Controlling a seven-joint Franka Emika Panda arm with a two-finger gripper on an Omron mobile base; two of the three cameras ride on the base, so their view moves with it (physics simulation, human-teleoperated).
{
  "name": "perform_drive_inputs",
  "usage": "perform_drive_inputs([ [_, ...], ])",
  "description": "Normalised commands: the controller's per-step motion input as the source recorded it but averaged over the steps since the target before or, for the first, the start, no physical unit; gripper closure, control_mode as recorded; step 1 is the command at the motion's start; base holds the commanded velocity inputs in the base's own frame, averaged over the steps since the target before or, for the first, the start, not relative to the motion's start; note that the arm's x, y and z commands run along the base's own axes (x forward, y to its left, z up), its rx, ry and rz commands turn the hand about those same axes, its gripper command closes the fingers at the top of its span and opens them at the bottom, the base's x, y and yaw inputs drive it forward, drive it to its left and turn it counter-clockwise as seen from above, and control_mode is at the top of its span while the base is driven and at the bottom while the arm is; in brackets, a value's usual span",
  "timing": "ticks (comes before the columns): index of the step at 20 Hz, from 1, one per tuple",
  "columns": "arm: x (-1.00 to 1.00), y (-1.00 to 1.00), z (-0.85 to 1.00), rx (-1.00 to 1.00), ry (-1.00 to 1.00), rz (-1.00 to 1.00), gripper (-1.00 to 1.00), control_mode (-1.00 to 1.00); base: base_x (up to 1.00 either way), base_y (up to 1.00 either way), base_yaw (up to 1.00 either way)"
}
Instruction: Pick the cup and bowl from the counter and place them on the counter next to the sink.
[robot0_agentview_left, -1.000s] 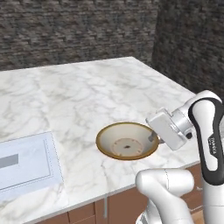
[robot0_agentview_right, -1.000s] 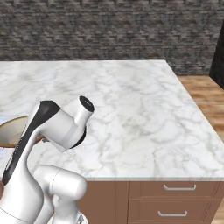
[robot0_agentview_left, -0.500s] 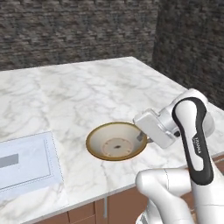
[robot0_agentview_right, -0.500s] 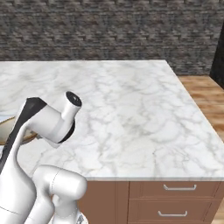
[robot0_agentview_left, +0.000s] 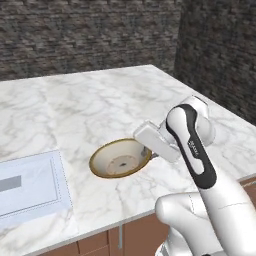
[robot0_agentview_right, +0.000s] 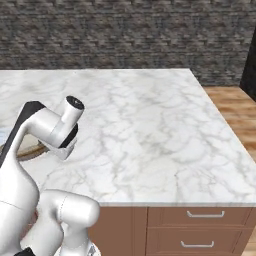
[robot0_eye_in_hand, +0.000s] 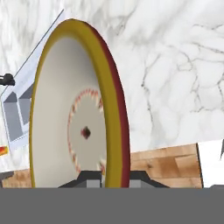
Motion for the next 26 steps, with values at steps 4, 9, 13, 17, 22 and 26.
perform_drive_inputs([
  [4, 0.61, 0.48, -0.04, -0.14, 0.23, 0.0, 1.0, -1.0, 0.0, 0.0, 0.0],
  [9, 0.24, 0.34, 0.0, -0.08, 0.13, 0.0, 1.0, -1.0, 0.0, 0.0, 0.0],
  [13, 0.42, 0.01, 0.0, 0.0, 0.03, 0.0, 1.0, -1.0, 0.0, 0.0, 0.0],
  [17, 0.7, 0.01, -0.09, 0.0, 0.0, 0.0, 1.0, -1.0, 0.0, 0.0, 0.0],
  [22, 0.42, 0.12, -0.23, 0.0, -0.14, 0.0, 1.0, -1.0, 0.0, 0.0, 0.0],
  [26, 0.03, 0.23, -0.13, 0.0, -0.3, 0.0, 1.0, -1.0, 0.0, 0.0, 0.0],
])
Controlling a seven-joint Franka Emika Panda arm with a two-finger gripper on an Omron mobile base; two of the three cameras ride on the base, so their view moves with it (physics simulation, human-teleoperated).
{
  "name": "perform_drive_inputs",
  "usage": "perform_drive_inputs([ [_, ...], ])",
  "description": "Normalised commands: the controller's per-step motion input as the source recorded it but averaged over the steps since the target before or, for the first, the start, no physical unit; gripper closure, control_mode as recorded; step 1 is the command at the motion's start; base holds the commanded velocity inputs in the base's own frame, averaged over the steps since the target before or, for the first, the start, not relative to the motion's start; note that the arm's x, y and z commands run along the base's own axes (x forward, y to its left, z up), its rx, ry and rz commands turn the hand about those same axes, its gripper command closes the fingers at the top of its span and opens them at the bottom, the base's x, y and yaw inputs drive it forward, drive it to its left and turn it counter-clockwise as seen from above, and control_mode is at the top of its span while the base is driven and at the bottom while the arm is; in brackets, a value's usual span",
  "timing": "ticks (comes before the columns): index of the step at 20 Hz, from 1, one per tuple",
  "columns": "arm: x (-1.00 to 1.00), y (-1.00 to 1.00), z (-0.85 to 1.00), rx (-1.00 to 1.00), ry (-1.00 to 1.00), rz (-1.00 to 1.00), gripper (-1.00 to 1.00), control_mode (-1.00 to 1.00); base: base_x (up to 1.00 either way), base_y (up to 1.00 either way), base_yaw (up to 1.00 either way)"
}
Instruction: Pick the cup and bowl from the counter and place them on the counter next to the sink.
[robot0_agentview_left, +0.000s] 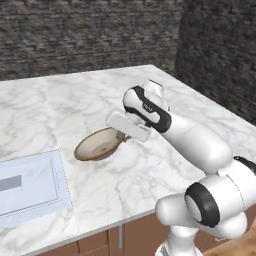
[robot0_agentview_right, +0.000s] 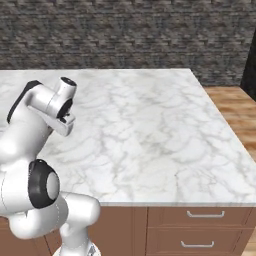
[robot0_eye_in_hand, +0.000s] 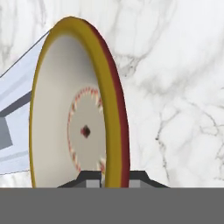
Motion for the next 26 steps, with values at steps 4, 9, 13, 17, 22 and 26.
perform_drive_inputs([
  [4, -0.37, 0.22, -0.01, 0.0, -0.36, 0.02, 1.0, -1.0, 0.0, 0.0, 0.0],
  [9, -0.4, 0.03, 0.0, 0.0, -0.23, 0.02, 1.0, -1.0, 0.0, 0.0, 0.0],
  [13, 0.0, 0.0, 0.0, 0.0, 0.0, 0.0, 1.0, -1.0, 0.0, 0.0, 0.0],
  [17, 0.0, 0.0, 0.0, 0.0, 0.07, 0.0, 1.0, -1.0, 0.0, 0.0, 0.0],
  [22, 0.0, 0.0, -0.02, 0.0, 0.18, 0.0, 1.0, -1.0, 0.0, 0.0, 0.0],
  [26, 0.0, 0.01, -0.03, 0.0, 0.19, 0.0, 1.0, -1.0, 0.0, 0.0, 0.0],
])
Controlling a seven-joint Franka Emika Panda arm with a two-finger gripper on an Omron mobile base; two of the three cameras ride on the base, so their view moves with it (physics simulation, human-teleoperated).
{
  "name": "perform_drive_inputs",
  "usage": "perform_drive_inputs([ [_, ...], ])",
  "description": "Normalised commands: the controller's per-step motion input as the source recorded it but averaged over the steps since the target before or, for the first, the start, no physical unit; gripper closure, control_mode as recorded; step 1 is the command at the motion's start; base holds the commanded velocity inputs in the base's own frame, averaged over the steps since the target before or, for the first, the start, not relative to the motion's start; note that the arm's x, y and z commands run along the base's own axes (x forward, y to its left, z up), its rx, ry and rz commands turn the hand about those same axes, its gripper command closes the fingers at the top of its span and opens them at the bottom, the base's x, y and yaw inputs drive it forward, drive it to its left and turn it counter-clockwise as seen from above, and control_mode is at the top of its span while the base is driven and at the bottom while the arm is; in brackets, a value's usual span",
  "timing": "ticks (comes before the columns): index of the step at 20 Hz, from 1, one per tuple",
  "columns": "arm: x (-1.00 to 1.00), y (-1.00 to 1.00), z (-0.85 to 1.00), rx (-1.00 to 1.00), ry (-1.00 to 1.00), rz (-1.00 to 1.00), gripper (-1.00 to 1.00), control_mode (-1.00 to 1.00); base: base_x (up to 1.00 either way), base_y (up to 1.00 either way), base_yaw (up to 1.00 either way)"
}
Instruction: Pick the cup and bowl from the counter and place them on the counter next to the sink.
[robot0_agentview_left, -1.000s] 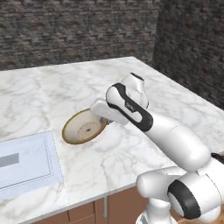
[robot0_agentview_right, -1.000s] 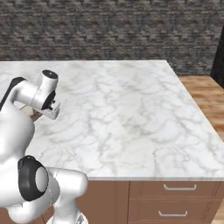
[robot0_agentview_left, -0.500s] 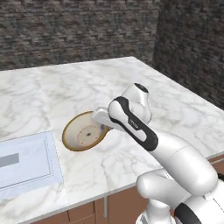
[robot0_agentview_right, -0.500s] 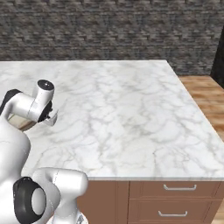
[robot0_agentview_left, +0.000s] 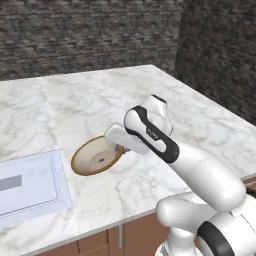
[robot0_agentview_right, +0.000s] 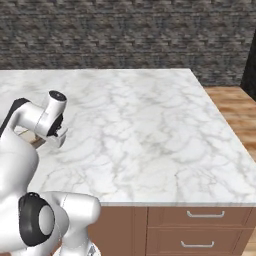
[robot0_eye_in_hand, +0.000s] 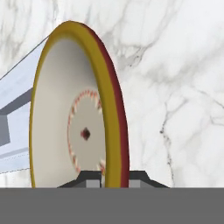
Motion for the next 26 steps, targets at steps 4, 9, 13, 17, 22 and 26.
perform_drive_inputs([
  [4, 0.0, 0.02, -0.14, 0.0, 0.09, 0.0, 1.0, -1.0, 0.0, 0.0, 0.0],
  [9, 0.0, 0.0, -0.37, 0.0, 0.0, 0.0, 1.0, -1.0, 0.0, 0.0, 0.0],
  [13, 0.06, 0.08, -0.36, 0.0, 0.0, 0.0, 1.0, -1.0, 0.0, 0.0, 0.0],
  [17, 0.08, 0.08, -0.32, 0.0, -0.03, 0.0, 1.0, -1.0, 0.0, 0.0, 0.0],
  [22, 0.0, 0.17, -0.02, 0.01, -0.03, 0.0, 1.0, -1.0, 0.0, 0.0, 0.0],
  [26, 0.0, 0.17, 0.0, 0.05, -0.04, 0.0, 1.0, -1.0, 0.0, 0.0, 0.0],
])
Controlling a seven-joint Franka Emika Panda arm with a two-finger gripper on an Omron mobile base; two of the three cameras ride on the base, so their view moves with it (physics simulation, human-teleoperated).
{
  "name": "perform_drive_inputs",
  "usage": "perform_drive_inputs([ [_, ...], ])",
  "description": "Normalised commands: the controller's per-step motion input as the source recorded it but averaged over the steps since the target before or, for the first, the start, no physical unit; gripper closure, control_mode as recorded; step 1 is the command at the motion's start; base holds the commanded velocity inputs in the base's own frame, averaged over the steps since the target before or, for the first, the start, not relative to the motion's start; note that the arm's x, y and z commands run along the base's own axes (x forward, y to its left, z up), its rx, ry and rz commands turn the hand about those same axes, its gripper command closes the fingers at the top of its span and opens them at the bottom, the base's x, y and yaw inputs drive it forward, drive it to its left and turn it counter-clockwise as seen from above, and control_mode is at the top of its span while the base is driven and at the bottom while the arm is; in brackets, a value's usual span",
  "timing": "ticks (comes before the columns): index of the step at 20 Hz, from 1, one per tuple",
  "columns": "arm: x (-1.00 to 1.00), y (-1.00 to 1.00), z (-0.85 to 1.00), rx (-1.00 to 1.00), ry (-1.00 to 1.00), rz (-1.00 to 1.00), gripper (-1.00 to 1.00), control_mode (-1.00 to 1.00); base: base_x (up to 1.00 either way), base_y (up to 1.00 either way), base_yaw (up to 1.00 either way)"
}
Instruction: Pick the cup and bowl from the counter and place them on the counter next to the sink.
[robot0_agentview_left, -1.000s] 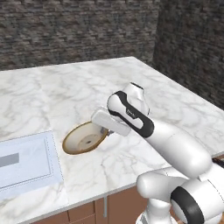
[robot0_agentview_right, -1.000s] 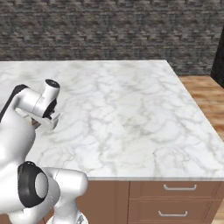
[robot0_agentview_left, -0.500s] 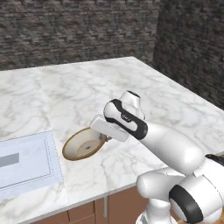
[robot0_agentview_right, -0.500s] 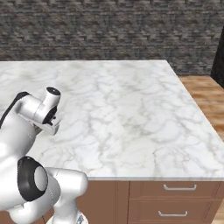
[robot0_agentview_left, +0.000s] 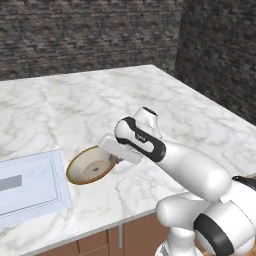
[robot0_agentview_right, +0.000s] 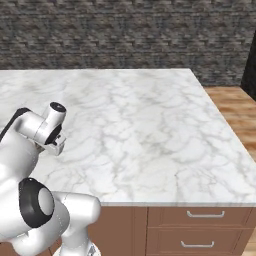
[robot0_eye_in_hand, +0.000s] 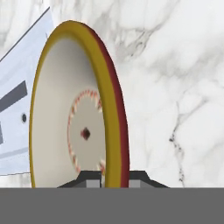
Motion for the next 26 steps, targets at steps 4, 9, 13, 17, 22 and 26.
perform_drive_inputs([
  [4, 0.0, 0.15, -0.08, 0.03, -0.01, 0.0, 1.0, -1.0, 0.0, 0.0, 0.0],
  [9, 0.0, 0.01, -0.38, 0.01, 0.0, 0.0, 1.0, -1.0, 0.0, 0.0, 0.0],
  [13, 0.0, 0.0, -0.43, 0.0, 0.0, 0.0, 1.0, -1.0, 0.0, 0.0, 0.0],
  [17, 0.0, 0.0, -0.3, 0.01, -0.03, 0.0, 1.0, -1.0, 0.0, 0.0, 0.0],
  [22, 0.0, 0.0, -0.2, 0.0, -0.05, 0.0, 1.0, -1.0, 0.0, 0.0, 0.0],
  [26, 0.0, 0.0, -0.21, 0.0, -0.05, 0.0, 1.0, -1.0, 0.0, 0.0, 0.0],
])
